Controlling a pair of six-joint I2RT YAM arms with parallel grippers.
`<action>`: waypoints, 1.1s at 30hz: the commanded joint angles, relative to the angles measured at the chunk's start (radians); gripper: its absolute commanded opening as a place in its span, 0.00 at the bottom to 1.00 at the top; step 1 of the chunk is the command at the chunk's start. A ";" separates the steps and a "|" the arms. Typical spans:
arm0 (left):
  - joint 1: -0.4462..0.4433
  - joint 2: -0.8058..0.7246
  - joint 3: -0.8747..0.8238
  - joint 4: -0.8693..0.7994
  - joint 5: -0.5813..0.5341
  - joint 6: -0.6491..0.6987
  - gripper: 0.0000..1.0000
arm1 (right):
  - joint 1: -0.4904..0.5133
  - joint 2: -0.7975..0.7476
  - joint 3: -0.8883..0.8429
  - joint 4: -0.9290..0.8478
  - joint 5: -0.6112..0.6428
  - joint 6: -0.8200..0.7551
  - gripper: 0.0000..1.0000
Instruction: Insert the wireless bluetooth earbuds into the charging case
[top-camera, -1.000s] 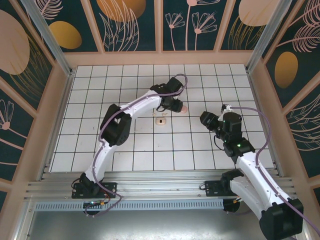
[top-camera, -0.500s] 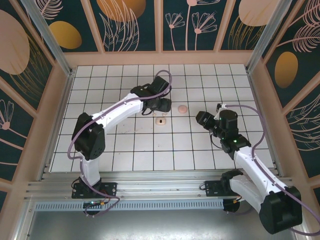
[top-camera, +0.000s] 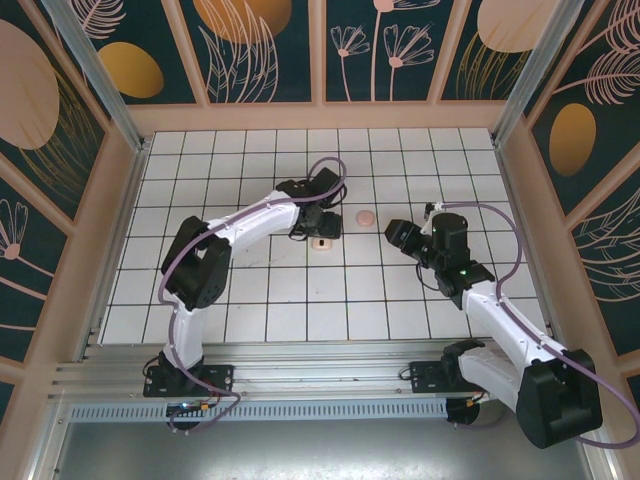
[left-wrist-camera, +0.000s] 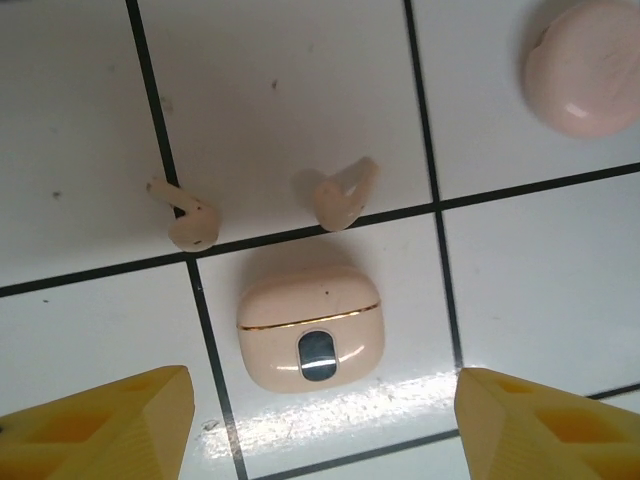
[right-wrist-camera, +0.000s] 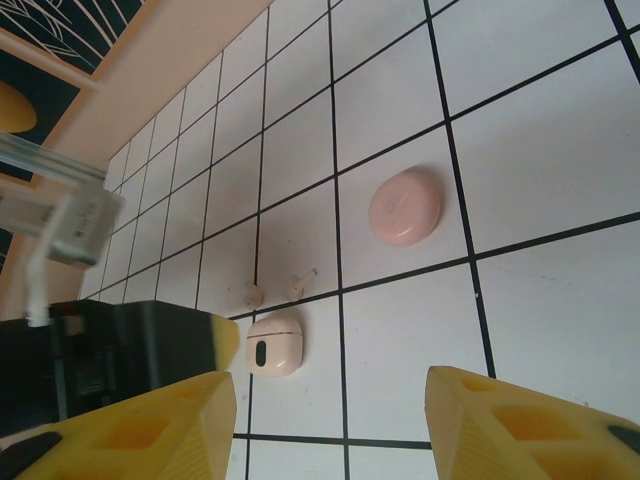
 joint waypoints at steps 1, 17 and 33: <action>-0.005 0.034 0.033 -0.053 0.012 -0.031 0.70 | 0.008 -0.005 0.039 0.029 -0.008 -0.013 0.54; -0.009 0.164 0.152 -0.133 -0.014 0.008 0.73 | 0.008 0.014 0.048 0.026 -0.009 -0.023 0.54; -0.009 0.221 0.165 -0.140 -0.020 0.026 0.70 | 0.008 0.013 0.051 0.017 -0.015 -0.027 0.54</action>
